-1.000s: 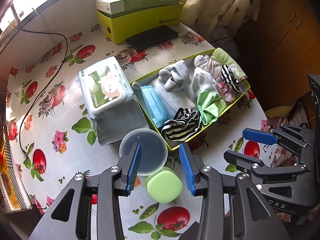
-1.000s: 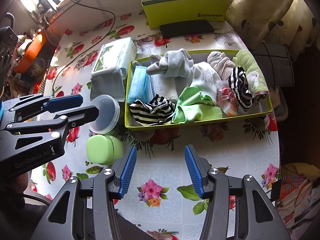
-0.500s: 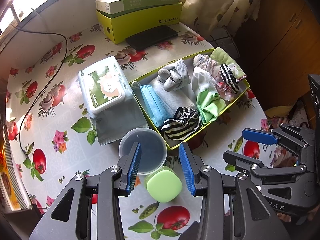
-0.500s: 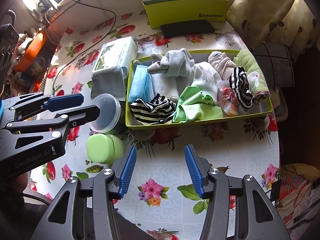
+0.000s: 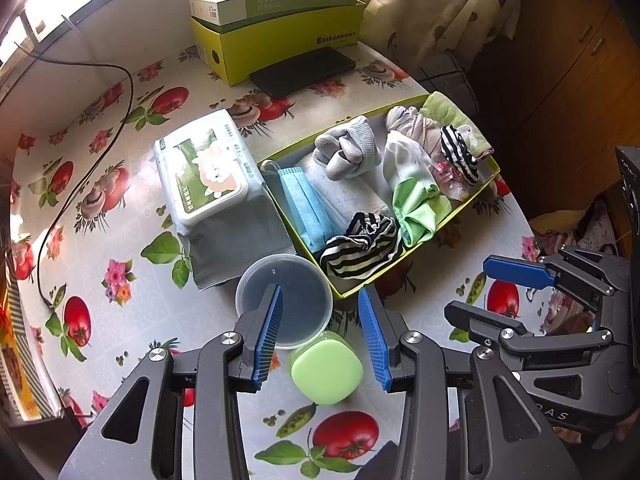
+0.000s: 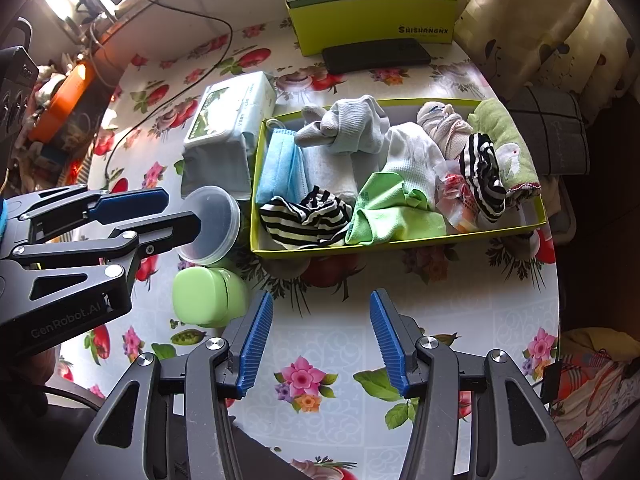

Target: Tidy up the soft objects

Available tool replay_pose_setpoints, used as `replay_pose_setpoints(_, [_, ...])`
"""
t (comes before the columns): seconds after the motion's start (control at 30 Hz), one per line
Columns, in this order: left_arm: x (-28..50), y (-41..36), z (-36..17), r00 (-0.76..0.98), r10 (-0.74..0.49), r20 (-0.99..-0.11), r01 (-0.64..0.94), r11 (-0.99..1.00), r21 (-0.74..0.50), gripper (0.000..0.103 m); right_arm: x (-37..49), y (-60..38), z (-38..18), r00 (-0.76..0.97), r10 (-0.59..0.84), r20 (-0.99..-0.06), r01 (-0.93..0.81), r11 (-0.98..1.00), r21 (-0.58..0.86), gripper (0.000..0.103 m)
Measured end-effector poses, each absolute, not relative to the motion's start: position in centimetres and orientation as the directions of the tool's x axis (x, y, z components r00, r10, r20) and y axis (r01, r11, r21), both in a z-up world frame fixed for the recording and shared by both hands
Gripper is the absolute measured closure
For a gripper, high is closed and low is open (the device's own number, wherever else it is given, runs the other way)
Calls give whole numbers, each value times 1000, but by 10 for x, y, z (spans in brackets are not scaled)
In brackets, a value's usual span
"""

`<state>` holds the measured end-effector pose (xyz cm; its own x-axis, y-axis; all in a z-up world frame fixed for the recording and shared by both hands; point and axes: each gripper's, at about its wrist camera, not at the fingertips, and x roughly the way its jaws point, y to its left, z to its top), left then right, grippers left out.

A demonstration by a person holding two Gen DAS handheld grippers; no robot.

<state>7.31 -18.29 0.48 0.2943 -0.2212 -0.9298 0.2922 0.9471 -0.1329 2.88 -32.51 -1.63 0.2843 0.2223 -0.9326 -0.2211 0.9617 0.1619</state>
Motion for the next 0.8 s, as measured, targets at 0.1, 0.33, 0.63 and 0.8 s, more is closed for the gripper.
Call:
replay_pose_setpoints(0.1, [74,-183,5,294,-221,-930,293,947,-132,62,29,-325,-17,285,222,-932,-220,962,162,52])
replay_pose_setpoints(0.33, [74,-183,4,293,-220,-931,293,947,-132,62,30,-326,-16,284,223,-933,-220,962,163,52])
replay_pose_setpoints(0.63, [71,-182,2,288,-218,-932,295,947,-130,62,32,-327,-17,283,224,-933,-221,961,163,52])
replay_pose_setpoints(0.8, [69,-181,0,286,-216,-934,295,947,-129,62,32,-328,-17,282,224,-933,-223,961,164,52])
